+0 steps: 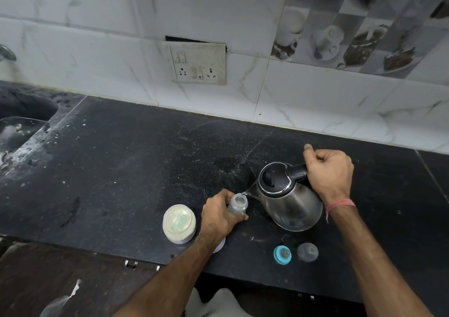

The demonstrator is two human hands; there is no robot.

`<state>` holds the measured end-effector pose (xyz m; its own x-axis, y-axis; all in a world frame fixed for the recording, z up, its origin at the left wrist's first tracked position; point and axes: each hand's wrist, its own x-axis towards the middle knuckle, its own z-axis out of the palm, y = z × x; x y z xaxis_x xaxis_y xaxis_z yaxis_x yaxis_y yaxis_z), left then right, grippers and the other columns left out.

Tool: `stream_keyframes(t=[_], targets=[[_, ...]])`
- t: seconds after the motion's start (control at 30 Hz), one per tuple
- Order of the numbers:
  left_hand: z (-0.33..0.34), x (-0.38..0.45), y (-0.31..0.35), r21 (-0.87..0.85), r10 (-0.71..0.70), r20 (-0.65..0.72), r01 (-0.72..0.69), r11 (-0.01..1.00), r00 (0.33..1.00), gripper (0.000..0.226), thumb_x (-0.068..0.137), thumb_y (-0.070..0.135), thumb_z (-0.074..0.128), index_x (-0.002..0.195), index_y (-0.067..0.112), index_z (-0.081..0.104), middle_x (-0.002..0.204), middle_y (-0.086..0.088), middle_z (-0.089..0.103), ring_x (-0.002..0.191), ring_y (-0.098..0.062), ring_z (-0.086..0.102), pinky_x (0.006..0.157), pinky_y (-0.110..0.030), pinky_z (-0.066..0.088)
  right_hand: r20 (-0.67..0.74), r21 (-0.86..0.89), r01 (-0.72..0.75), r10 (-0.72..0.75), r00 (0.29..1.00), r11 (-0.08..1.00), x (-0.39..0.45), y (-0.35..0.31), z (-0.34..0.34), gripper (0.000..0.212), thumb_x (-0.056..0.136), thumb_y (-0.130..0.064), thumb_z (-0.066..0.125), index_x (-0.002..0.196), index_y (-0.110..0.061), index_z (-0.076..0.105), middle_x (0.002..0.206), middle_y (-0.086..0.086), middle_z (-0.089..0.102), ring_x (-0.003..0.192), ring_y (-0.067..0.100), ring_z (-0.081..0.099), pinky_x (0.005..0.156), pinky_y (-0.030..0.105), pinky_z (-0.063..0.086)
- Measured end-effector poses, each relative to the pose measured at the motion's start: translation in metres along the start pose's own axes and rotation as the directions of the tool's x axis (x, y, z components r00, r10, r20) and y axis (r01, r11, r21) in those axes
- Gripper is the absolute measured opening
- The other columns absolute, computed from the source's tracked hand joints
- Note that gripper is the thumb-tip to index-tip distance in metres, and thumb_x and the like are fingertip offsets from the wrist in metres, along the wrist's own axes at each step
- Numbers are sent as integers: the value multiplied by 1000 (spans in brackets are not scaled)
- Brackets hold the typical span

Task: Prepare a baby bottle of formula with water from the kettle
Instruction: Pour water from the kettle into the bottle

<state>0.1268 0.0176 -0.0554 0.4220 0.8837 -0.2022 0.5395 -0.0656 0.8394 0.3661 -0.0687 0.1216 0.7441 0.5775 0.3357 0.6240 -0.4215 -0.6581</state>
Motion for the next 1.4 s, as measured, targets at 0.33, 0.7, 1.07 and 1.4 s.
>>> stream_keyframes(t=[0.33,0.7,1.07,1.4], targets=[[-1,1,-2,3,-4,2,4,1000,1000,60,51,49,107,95,41,68,94,26,79,94,6,74,90,-38,65,37,-7,18,-18,999,1000,3,-3,3,65,103,-38,69,53,0,53,46,12,46,49,34,48,68,28,38],[-3,0,-1,-28,-2,1,2,1000,1000,59,50,50,106,95,41,70,95,26,80,94,6,75,90,-39,66,50,-53,37,-35,998,998,8,-1,2,66,104,-39,68,53,0,49,45,6,38,52,39,49,69,32,39],[-3,0,-2,-55,-7,1,7,998,1000,58,47,55,101,94,41,69,92,26,80,90,3,77,87,-41,67,67,-71,50,-46,997,996,12,-1,4,65,102,-42,68,56,1,53,50,16,48,55,38,53,64,37,44],[-4,-1,0,-12,2,-4,-2,1000,1000,58,53,44,109,97,38,71,95,25,80,93,7,74,92,-38,65,85,-88,56,-49,995,995,15,-5,5,65,103,-41,68,55,0,55,48,12,49,56,36,55,67,36,41]])
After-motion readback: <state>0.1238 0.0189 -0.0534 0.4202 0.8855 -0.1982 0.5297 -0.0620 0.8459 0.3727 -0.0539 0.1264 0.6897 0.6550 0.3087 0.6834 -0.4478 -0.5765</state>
